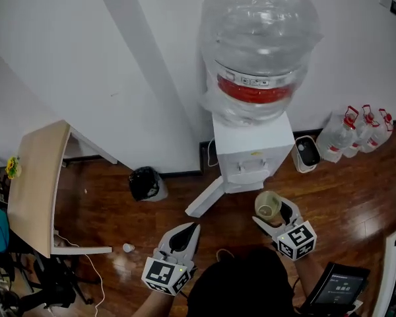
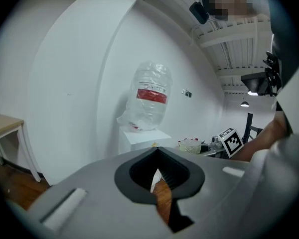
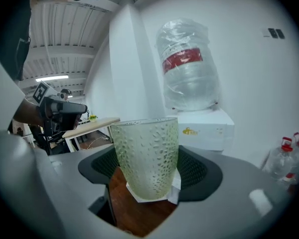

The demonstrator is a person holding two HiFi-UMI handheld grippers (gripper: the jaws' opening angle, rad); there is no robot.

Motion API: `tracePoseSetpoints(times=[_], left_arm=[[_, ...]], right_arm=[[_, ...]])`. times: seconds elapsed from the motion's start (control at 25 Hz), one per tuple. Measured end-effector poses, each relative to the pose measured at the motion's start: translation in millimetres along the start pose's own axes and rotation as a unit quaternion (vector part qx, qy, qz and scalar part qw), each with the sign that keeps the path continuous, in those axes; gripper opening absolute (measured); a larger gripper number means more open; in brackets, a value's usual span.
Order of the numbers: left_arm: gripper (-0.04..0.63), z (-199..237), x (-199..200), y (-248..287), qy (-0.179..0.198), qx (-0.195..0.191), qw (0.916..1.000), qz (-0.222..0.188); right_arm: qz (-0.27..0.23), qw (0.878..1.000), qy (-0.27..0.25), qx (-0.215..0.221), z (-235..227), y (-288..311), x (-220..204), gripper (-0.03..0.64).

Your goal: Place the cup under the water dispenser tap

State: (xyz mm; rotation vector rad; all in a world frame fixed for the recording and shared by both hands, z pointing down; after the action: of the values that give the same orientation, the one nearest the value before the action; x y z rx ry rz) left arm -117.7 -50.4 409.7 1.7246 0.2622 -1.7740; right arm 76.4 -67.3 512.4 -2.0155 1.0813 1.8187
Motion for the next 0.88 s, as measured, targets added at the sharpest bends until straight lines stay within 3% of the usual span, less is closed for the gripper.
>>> tracePoseSetpoints(times=[0.16, 0.52, 0.88], left_arm=[[0.057, 18, -31, 36, -0.020, -0.010, 0.9993, 0.030], [0.057, 67, -138, 124, -0.004, -0.020, 0.9947, 0.100], [0.057, 83, -226, 164, 0.000, -0.005, 0.9940, 0.109]], right_arm=[[0.026, 1.000, 0.009, -0.011, -28, 42, -36, 0.365], [0.055, 0.998, 0.019, -0.015, -107, 164, -159, 0.364], [0.058, 0.998, -0.014, -0.031, -168, 257, -260, 0.362]])
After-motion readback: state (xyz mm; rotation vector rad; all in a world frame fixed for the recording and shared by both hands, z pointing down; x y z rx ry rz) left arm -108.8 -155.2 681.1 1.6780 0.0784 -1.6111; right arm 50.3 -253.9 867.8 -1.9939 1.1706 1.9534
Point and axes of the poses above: the fingertips, and each gripper's own axes: y forward along the fingers, z to its left, x out of its top, the point moved 1 cm from there along -y, backward along the fingers, and after that the axes turned 5 degrees about x, right-handed, at the moved point
